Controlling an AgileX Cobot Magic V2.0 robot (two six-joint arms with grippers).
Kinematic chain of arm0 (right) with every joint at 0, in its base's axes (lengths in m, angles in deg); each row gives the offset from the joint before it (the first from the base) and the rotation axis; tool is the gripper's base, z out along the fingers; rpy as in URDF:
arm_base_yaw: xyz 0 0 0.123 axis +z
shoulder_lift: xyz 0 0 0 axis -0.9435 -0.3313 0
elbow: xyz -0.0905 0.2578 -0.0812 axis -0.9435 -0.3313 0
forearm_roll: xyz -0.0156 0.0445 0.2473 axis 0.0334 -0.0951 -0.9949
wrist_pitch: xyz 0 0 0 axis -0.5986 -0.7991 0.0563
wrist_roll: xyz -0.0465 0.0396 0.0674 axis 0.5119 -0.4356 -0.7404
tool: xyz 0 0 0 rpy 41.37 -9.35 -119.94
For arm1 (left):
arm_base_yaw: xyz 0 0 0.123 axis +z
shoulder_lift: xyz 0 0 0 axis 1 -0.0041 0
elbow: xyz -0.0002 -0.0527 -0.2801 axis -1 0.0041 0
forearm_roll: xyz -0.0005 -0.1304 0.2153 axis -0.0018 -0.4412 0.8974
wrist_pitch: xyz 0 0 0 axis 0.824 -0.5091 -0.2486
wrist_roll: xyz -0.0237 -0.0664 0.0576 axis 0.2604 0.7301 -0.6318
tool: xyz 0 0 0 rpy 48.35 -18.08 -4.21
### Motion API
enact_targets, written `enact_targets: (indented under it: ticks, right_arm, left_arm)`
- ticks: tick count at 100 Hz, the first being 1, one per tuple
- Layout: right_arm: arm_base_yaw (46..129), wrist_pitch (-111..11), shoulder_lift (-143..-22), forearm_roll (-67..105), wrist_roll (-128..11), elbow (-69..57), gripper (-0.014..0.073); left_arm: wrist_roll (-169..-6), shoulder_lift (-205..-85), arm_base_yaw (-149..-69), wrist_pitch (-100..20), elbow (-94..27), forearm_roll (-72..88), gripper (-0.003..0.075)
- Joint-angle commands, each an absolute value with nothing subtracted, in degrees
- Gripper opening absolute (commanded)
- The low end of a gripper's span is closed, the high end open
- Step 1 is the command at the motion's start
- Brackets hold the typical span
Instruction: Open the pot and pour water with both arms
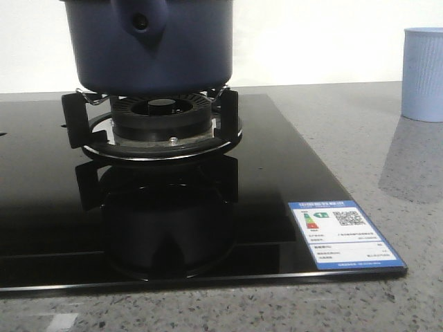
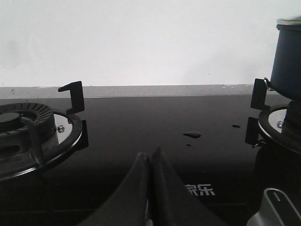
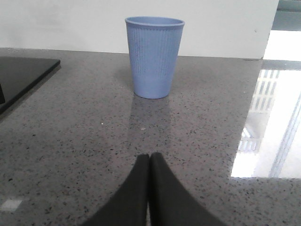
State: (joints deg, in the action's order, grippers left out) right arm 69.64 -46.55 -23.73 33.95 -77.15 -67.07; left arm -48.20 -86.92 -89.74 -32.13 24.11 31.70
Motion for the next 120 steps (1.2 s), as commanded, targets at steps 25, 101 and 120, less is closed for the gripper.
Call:
enact_targets:
  ticks: [25,101,120]
  right_arm:
    - [69.3,-41.6,-22.7,34.0,-76.7,-68.5,-0.0057]
    - [69.3,-41.4,-22.7,34.0,-76.7,-68.5,-0.0057]
    - [69.3,-41.3,-22.7,28.6,-77.1,-68.5,-0.0057]
  left_arm:
    - [-48.0,-85.3,-89.6,-27.8,24.6,31.4,-0.002]
    - [-48.0,-85.3,-89.6,-26.5,24.6,31.4,-0.002]
    - [-48.0,-85.3,-89.6,-25.7,24.6,31.4,-0.002]
